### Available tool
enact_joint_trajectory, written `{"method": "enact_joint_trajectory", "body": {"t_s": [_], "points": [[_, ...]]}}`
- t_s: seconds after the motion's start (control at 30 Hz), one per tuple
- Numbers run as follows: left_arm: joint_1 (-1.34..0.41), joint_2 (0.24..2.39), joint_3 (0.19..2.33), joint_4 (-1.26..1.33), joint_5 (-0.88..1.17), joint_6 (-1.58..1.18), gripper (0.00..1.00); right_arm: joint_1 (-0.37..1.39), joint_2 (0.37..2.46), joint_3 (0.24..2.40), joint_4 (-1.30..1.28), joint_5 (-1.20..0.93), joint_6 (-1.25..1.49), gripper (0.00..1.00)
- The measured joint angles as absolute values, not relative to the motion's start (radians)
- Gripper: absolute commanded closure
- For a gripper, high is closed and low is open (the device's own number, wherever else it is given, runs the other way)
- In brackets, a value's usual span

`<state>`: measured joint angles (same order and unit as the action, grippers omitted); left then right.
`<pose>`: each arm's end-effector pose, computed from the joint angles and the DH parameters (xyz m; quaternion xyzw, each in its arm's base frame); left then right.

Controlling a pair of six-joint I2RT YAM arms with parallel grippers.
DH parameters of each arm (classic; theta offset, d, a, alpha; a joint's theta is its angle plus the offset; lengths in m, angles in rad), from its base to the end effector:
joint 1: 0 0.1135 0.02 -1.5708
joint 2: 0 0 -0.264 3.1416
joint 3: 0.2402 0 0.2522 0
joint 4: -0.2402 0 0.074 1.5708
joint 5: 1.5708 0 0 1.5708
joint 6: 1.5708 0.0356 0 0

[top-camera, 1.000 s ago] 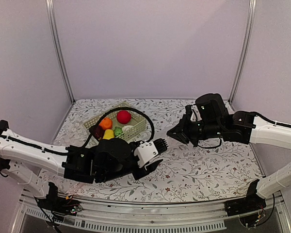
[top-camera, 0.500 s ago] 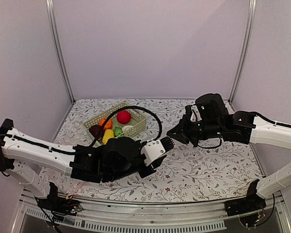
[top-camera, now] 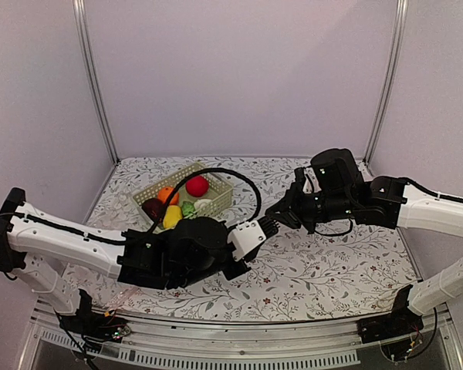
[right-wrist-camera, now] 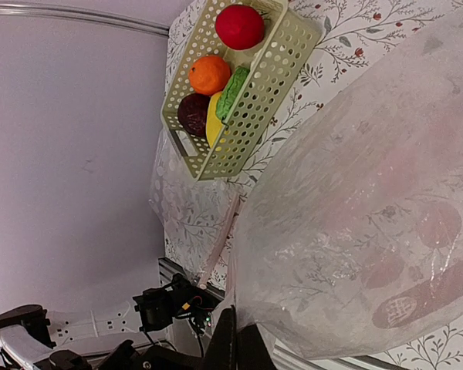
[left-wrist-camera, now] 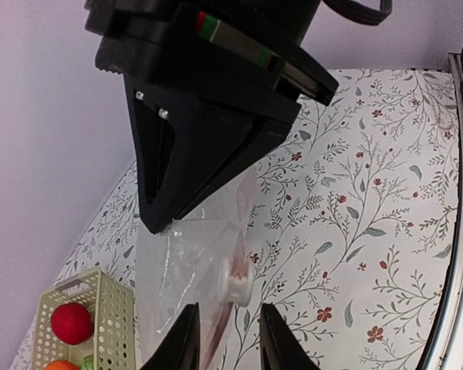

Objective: Place the food in the zip-top bag and seal the zipper
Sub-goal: Pass from the right arm to the left

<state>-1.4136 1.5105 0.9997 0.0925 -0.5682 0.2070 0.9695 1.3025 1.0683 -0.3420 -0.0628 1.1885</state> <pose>0.0725 -0.3349 0.2674 0.4779 0.6654 -0.1032 0.5641 0.1645 0.2437 0.3099 0.0811 0.8748 0.4333 0.2008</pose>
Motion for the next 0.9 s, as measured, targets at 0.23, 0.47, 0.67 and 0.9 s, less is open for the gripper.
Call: {"method": "enact_joint_trajectory", "body": {"t_s": [0.23, 0.47, 0.67, 0.9], "points": [[-1.407, 1.544, 1.016, 0.094, -0.586, 0.216, 0.99, 0.970, 1.301, 1.068, -0.344, -0.064, 1.188, 1.00], [-1.405, 1.545, 1.033, 0.091, -0.595, 0.210, 1.00, 0.970, 1.278, 1.068, -0.344, -0.062, 1.177, 0.72], [-1.354, 1.467, 1.072, -0.039, -0.439, 0.157, 1.00, 0.971, 1.229, 1.094, -0.387, -0.038, 1.092, 0.32], [-1.152, 1.376, 1.316, -0.348, -0.107, 0.070, 1.00, 0.971, 1.083, 1.192, -0.463, 0.010, 0.864, 0.21]]}}
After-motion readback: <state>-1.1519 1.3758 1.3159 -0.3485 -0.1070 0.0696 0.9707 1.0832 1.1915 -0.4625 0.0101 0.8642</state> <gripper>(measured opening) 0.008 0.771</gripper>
